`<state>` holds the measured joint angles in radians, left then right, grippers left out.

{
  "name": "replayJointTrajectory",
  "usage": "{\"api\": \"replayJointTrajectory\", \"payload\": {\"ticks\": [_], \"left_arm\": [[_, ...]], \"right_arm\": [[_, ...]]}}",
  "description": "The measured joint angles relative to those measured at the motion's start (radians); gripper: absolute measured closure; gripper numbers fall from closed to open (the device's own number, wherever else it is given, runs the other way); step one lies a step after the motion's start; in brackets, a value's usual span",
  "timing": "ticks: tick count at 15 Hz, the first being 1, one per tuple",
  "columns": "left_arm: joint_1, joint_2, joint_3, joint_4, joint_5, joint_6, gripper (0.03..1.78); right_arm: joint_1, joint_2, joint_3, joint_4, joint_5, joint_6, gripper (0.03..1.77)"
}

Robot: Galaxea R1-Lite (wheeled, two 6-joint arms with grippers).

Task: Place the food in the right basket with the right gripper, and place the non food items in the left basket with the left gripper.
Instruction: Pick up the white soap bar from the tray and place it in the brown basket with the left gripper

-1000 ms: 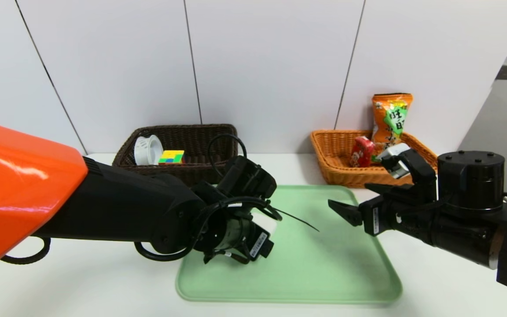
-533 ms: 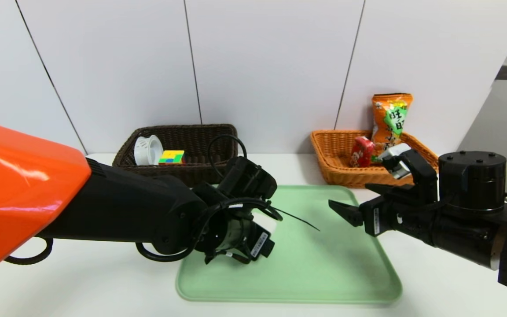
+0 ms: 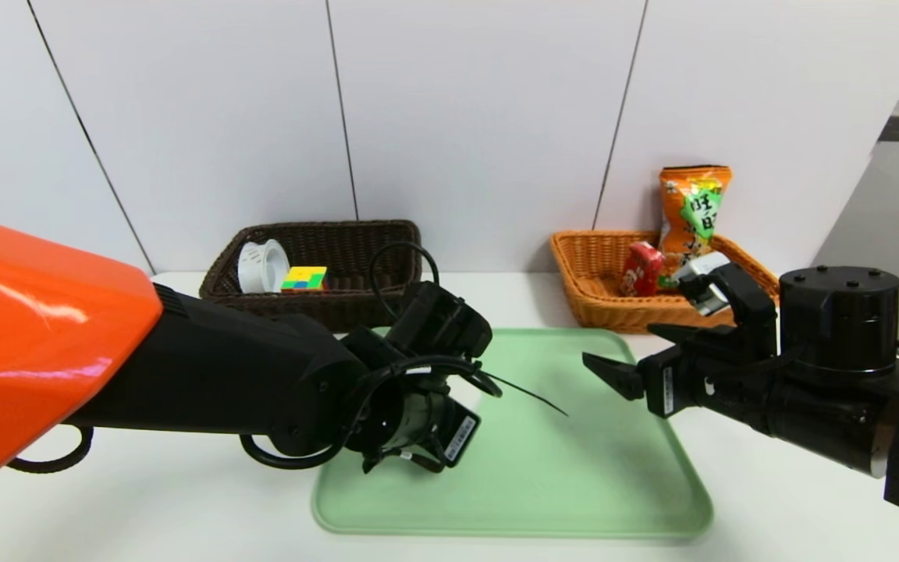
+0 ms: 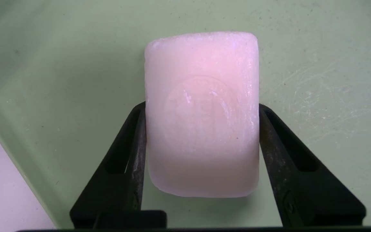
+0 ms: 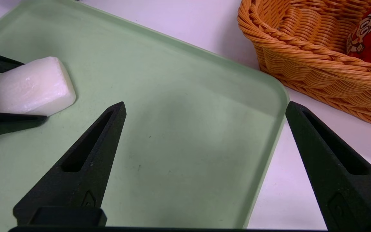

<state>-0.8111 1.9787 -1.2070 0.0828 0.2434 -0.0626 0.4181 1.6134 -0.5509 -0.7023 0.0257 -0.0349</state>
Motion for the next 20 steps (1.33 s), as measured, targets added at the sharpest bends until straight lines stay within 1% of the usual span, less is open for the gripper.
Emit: {"api": "replayJointTrajectory", "payload": {"ticks": [2, 8, 12, 17, 20], "left_arm": [[0.000, -0.001, 0.003, 0.000, 0.000, -0.001, 0.81], [0.001, -0.020, 0.009, 0.006, -0.004, -0.010, 0.83], [0.006, -0.076, -0.014, 0.003, -0.009, -0.021, 0.83], [0.071, -0.162, -0.063, 0.001, -0.006, -0.016, 0.84], [0.136, -0.199, -0.149, 0.001, -0.003, -0.012, 0.84]], "right_arm": [[0.000, 0.000, 0.001, 0.000, 0.000, 0.000, 0.09], [0.000, 0.003, 0.003, 0.000, 0.000, 0.000, 0.09], [0.006, 0.010, 0.000, 0.000, 0.001, 0.000, 0.09], [0.007, 0.015, -0.002, 0.000, 0.001, -0.003, 0.09], [0.007, 0.020, 0.000, 0.000, 0.001, -0.003, 0.09]]}}
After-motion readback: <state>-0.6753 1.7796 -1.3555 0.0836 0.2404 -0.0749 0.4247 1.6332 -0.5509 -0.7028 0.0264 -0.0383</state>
